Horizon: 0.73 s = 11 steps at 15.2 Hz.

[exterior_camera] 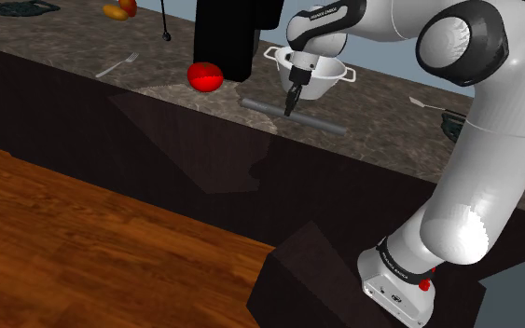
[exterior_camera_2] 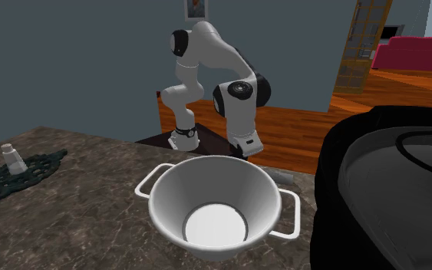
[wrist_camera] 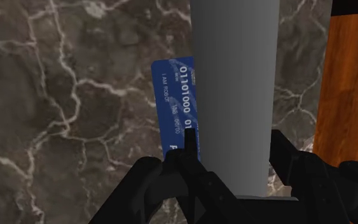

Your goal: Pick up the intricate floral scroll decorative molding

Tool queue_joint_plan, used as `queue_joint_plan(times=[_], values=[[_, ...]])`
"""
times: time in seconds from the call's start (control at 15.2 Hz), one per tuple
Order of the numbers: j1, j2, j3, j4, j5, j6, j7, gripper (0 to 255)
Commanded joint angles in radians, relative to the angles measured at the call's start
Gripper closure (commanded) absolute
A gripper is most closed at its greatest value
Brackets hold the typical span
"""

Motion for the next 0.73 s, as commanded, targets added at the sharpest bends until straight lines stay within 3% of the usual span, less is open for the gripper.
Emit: queue_joint_plan(times=[0.0, 0.66], values=[[-0.001, 0.001, 0.0, -0.001, 0.0, 0.001, -0.001, 255], [0.001, -0.047, -0.008, 0.069, -0.023, -0.112, 0.029, 255]])
